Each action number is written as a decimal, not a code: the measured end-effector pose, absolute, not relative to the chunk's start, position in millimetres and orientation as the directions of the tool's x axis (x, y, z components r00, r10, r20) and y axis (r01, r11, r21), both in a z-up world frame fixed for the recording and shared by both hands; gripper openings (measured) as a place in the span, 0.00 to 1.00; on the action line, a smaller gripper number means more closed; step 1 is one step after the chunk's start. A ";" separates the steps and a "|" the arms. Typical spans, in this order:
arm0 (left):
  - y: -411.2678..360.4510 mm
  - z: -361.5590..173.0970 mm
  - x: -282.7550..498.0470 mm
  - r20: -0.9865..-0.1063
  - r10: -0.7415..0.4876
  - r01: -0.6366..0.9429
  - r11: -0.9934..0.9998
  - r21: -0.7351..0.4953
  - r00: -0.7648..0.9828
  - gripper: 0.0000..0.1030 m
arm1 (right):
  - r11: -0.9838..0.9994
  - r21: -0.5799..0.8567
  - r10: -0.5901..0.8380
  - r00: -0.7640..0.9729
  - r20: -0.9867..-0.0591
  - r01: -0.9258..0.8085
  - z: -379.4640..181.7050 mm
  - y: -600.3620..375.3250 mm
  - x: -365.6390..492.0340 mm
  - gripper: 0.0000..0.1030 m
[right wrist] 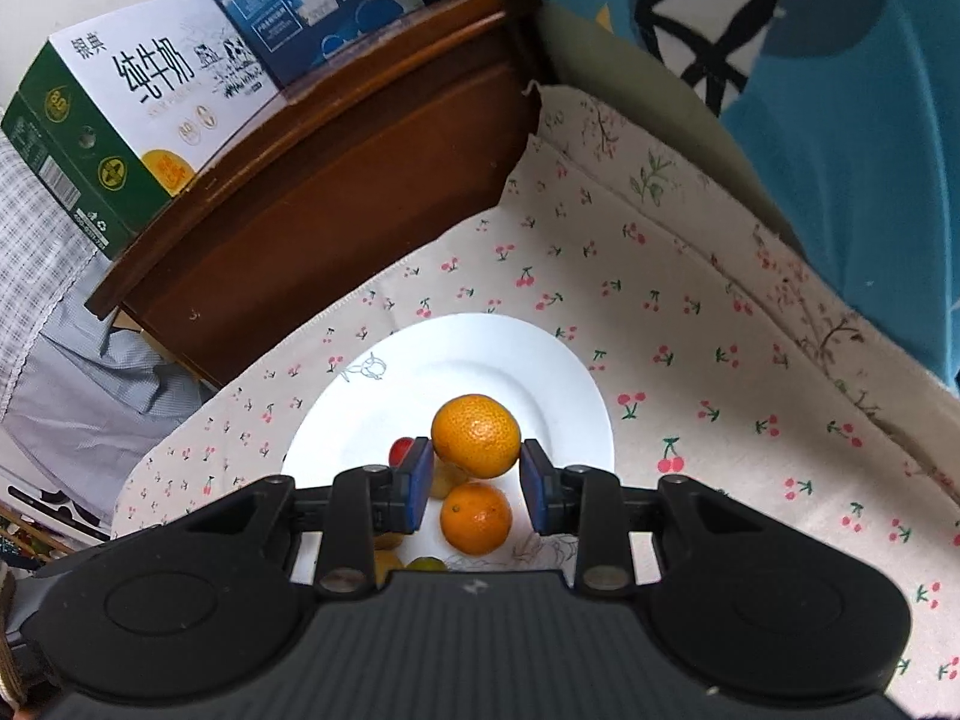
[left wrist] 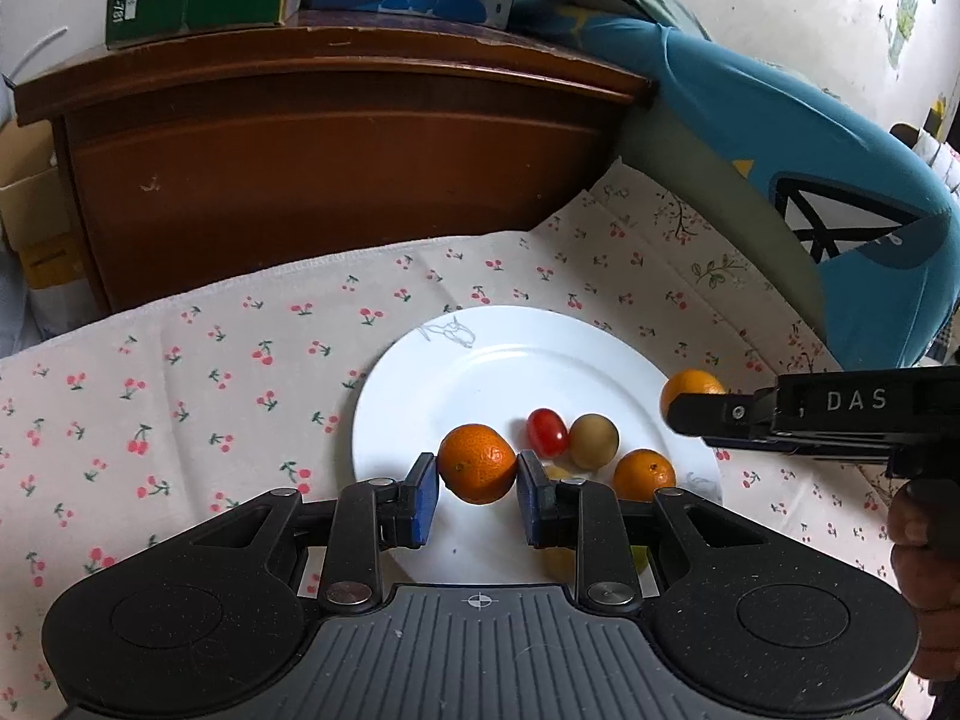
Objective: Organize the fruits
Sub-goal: 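Lower both mandarins onto the plate and open both tools, then withdraw both tools from the plate toward the remaining fruits, then grasp a red cherry tomato with the left tool while the right tool grasps a lime, then carry the tomato and lime up over the white plate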
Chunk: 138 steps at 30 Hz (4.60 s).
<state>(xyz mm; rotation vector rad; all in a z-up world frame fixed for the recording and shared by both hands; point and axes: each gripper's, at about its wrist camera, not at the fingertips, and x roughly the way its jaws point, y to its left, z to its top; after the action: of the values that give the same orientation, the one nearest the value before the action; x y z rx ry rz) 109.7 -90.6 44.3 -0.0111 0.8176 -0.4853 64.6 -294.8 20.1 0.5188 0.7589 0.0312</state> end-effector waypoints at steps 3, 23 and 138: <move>-93.4 42.3 111.9 -0.698 -0.417 0.409 0.892 -0.193 0.582 0.25 | 0.879 0.452 0.203 0.736 -0.645 0.154 19.7 -293.3 66.9 0.32; -71.9 95.1 81.8 -0.641 -0.352 0.347 0.927 -0.140 0.682 0.65 | 0.909 0.415 0.229 0.773 -0.592 0.048 46.9 -277.3 46.9 0.34; -27.1 42.5 2.0 -0.694 -0.399 0.475 0.875 -0.092 0.599 0.26 | 0.948 0.281 0.309 0.654 -0.690 -0.152 16.3 -232.2 -20.2 0.29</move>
<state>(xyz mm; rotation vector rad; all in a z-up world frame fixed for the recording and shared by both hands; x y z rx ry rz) 2.0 -27.1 42.5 0.1063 0.7774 -0.5078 -20.2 -232.2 16.3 0.2057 0.8181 0.2635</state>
